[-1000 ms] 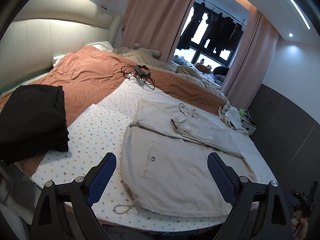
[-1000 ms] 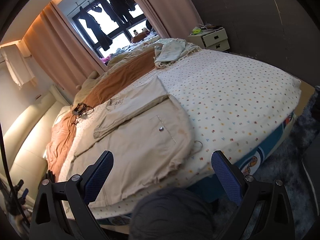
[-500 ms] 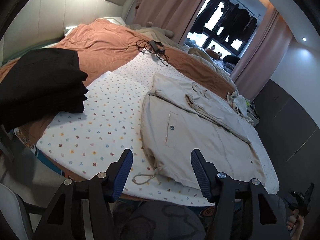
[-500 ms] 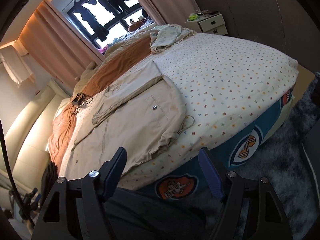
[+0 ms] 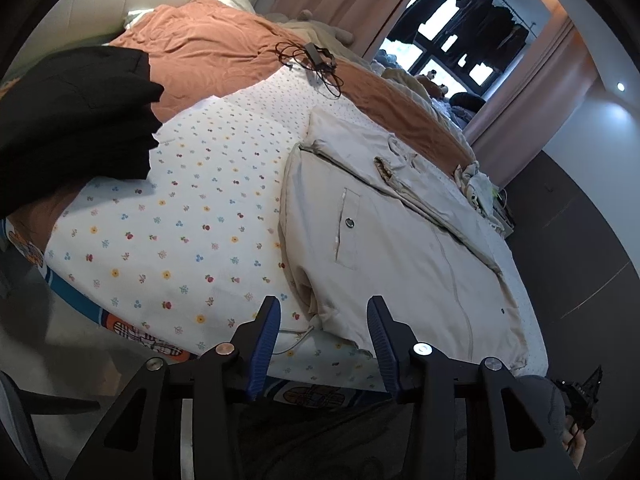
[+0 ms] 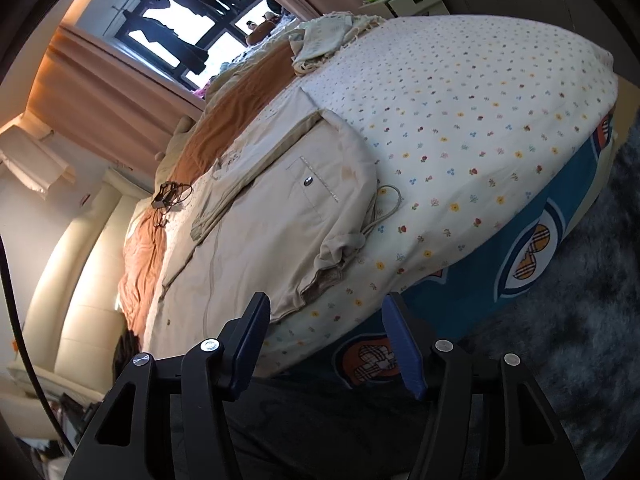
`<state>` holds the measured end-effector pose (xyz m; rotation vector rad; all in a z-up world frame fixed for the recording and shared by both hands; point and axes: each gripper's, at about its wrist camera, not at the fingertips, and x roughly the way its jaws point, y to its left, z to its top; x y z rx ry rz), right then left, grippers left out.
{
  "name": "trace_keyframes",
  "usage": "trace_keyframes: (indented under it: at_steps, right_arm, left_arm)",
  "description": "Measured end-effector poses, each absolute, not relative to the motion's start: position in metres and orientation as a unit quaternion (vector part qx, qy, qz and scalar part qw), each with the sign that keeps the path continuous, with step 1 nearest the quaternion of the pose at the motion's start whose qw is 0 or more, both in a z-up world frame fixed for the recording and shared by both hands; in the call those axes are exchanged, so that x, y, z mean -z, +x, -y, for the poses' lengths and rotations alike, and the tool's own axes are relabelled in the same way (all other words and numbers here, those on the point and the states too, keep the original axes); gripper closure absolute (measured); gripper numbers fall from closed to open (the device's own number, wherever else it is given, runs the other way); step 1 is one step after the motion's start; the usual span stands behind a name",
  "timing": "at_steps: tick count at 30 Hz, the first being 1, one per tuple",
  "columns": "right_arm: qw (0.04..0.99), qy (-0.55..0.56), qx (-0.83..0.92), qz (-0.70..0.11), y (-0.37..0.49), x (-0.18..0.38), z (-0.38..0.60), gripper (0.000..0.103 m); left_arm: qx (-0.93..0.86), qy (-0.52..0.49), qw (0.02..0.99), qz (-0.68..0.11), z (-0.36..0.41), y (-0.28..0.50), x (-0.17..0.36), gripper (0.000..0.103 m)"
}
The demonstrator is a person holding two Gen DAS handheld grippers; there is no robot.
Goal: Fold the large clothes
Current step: 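Grasp the jacket hem with the left tool while the right tool grasps it too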
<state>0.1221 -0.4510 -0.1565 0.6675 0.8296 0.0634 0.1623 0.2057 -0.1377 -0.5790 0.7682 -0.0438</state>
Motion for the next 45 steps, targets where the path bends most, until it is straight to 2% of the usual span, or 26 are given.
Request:
trace_keyframes:
  at_steps: [1,7,16,26,34,35,36,37,38,40,45]
  right_arm:
    - [0.859,0.322,-0.036,-0.397,0.127,0.159,0.452,0.047]
    - [0.847,0.344,-0.042,-0.403,0.159,0.187,0.454,0.048]
    - [0.819,0.394,-0.054,-0.413,0.202,0.226,0.462,0.048]
    - [0.793,0.458,-0.104,-0.388,0.232,0.237,0.47,0.048]
    - [0.777,0.476,-0.138,-0.389,0.24,0.247,0.455,0.048]
    - [0.779,0.471,-0.137,-0.391,0.241,0.248,0.452,0.055]
    - [0.781,0.465,-0.131,-0.396,0.243,0.249,0.45,0.062]
    - [0.782,0.461,-0.124,-0.4,0.247,0.249,0.45,0.078]
    - [0.784,0.46,-0.118,-0.4,0.248,0.25,0.45,0.085]
    - [0.793,0.457,-0.122,-0.384,0.247,0.244,0.449,0.088]
    - [0.82,0.435,-0.139,-0.344,0.235,0.203,0.443,0.093]
  left_arm:
    - [0.021,-0.282,0.883,-0.375,-0.206,0.166,0.143,0.065]
    - [0.025,-0.309,0.865,-0.394,-0.209,0.188,0.176,0.065]
    - [0.024,-0.325,0.848,-0.419,-0.214,0.233,0.197,0.065]
    - [0.038,-0.353,0.827,-0.435,-0.216,0.278,0.217,0.066]
    - [0.079,-0.365,0.815,-0.442,-0.195,0.272,0.222,0.067]
    - [0.077,-0.361,0.818,-0.442,-0.194,0.272,0.222,0.069]
    - [0.069,-0.352,0.82,-0.446,-0.193,0.272,0.222,0.081]
    - [0.06,-0.347,0.82,-0.451,-0.192,0.273,0.222,0.089]
    - [0.059,-0.351,0.819,-0.451,-0.193,0.273,0.221,0.091]
    - [0.054,-0.345,0.827,-0.441,-0.192,0.269,0.213,0.095]
    - [0.062,-0.346,0.851,-0.39,-0.194,0.251,0.176,0.097]
